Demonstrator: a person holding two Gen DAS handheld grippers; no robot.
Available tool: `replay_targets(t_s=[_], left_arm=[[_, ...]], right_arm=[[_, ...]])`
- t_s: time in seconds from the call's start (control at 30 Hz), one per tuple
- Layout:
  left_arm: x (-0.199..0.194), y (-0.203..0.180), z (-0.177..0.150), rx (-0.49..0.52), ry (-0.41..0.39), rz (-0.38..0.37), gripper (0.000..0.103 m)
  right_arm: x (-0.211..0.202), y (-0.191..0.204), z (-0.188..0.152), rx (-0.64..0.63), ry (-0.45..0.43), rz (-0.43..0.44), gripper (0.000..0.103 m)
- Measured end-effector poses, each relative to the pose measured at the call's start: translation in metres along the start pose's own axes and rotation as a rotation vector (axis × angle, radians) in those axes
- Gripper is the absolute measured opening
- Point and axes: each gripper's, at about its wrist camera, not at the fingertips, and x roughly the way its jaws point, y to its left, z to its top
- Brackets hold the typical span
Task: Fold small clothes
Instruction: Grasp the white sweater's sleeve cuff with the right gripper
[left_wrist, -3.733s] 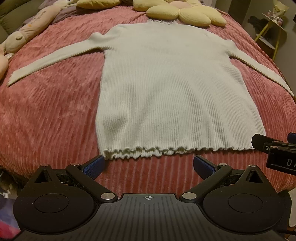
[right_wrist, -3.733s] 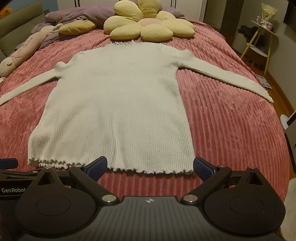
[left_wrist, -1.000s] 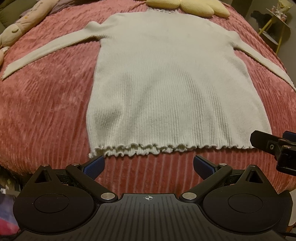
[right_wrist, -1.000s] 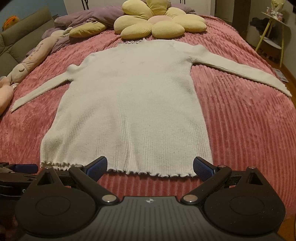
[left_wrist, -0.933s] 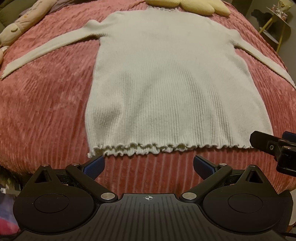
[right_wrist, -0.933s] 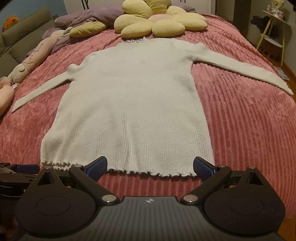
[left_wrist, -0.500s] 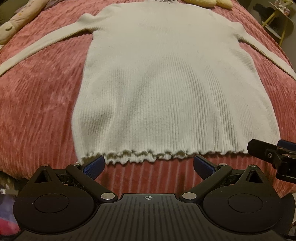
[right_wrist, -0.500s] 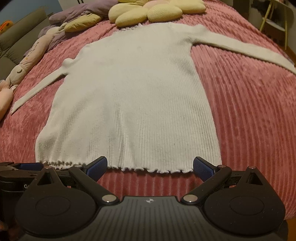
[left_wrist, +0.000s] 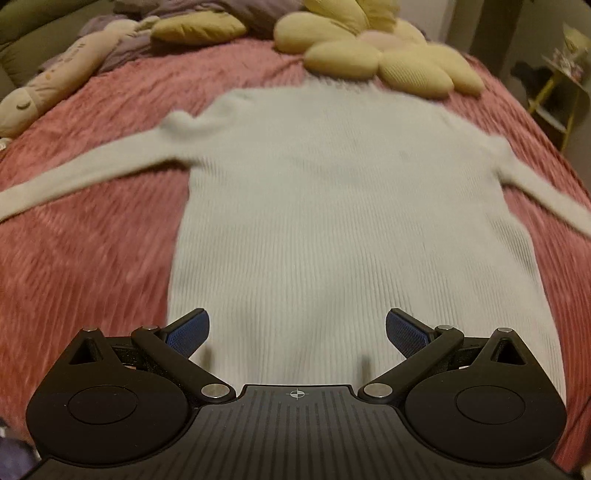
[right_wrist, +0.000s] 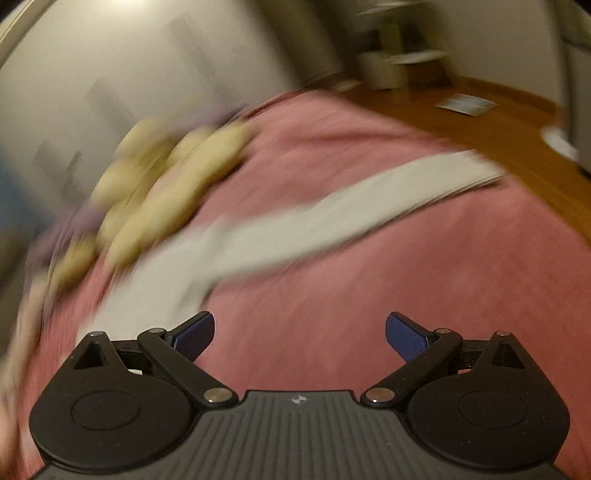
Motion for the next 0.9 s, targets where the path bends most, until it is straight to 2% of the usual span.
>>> replay_targets(t_s=[0.07, 0.17, 0.23, 0.3, 0.4, 0.47, 0.5, 0.53, 0.57, 0.63, 0.67, 0.73, 0.83, 0.9], left_arm=[[0.009, -0.003, 0.006, -0.018, -0.009, -0.004, 0.103], [0.024, -0.006, 0.010, -0.025, 0.006, -0.004, 0.103], [0.034, -0.007, 0.008, -0.024, 0.033, -0.001, 0.103], [0.041, -0.006, 0.004, -0.022, 0.056, 0.003, 0.103], [0.049, -0.003, -0.001, -0.013, 0.078, 0.018, 0.103], [0.053, -0.001, -0.004, -0.012, 0.084, 0.019, 0.103], [0.054, 0.001, -0.005, -0.016, 0.081, 0.011, 0.103], [0.054, 0.003, -0.006, -0.021, 0.076, 0.004, 0.103], [0.055, 0.004, -0.007, -0.020, 0.074, -0.003, 0.103], [0.057, 0.004, -0.009, 0.000, 0.073, -0.010, 0.103], [0.058, 0.003, -0.010, 0.011, 0.073, -0.009, 0.103], [0.060, 0.002, -0.009, 0.018, 0.078, -0.009, 0.103], [0.059, 0.002, -0.007, 0.012, 0.076, -0.011, 0.103], [0.057, 0.002, -0.006, 0.006, 0.068, -0.013, 0.103]], right_arm=[[0.016, -0.038, 0.031, 0.153, -0.059, -0.058, 0.097], [0.039, -0.075, 0.058, 0.271, -0.089, -0.115, 0.085], [0.053, -0.089, 0.063, 0.331, -0.083, -0.122, 0.061], [0.065, -0.104, 0.065, 0.392, -0.073, -0.124, 0.048], [0.072, -0.119, 0.069, 0.459, -0.104, -0.104, 0.044], [0.080, -0.123, 0.073, 0.509, -0.115, -0.093, 0.035], [0.084, -0.126, 0.075, 0.526, -0.115, -0.095, 0.026], [0.086, -0.127, 0.073, 0.529, -0.113, -0.100, 0.010], [0.090, -0.125, 0.075, 0.517, -0.106, -0.109, 0.006], [0.092, -0.112, 0.080, 0.433, -0.106, -0.151, 0.006], [0.091, -0.096, 0.083, 0.347, -0.121, -0.179, 0.006], [0.086, -0.056, 0.085, 0.175, -0.164, -0.173, 0.006], [0.074, 0.031, 0.069, -0.140, -0.224, -0.069, 0.006], [0.066, 0.094, 0.044, -0.329, -0.233, 0.077, 0.006]])
